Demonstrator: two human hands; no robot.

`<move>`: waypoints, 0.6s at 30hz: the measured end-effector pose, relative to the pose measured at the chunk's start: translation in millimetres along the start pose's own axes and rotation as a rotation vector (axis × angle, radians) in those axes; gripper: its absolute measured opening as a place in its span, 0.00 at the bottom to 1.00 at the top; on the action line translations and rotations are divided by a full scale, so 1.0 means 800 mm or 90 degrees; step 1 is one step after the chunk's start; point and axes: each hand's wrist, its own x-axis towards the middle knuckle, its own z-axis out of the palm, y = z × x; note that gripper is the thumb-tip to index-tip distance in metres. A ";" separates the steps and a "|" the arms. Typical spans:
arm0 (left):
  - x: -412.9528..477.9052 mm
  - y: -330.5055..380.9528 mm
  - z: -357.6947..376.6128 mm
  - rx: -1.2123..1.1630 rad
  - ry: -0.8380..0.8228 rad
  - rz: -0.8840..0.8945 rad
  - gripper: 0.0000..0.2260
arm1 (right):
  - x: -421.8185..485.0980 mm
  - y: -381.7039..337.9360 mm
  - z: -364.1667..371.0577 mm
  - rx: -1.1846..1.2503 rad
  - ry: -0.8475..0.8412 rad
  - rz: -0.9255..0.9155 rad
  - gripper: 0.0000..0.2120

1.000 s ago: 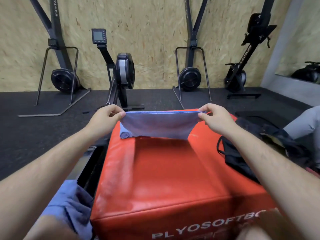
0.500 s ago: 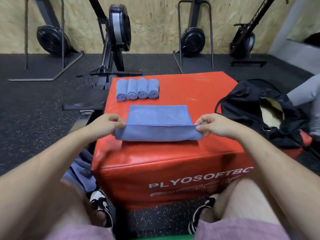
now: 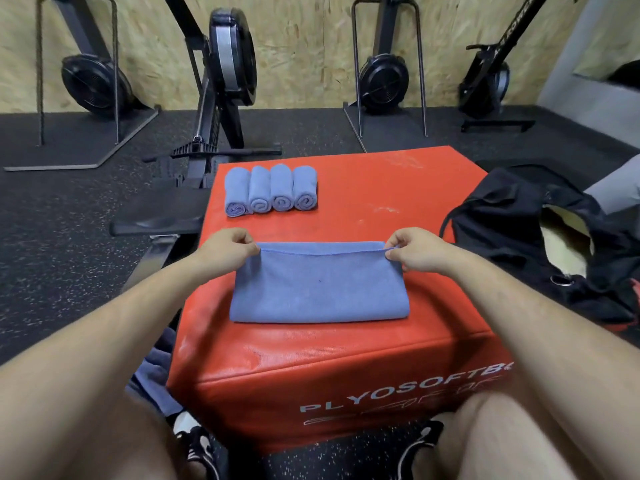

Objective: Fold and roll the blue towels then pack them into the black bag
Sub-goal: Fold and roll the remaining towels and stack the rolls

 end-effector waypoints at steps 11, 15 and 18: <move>0.036 -0.034 0.030 0.129 0.057 0.070 0.05 | 0.041 0.027 0.032 -0.044 0.069 -0.011 0.01; 0.047 -0.027 0.033 0.129 0.100 0.063 0.05 | 0.052 0.034 0.030 -0.017 0.079 -0.010 0.02; 0.056 -0.024 0.037 0.111 0.112 0.056 0.05 | 0.061 0.033 0.029 -0.010 0.083 -0.005 0.03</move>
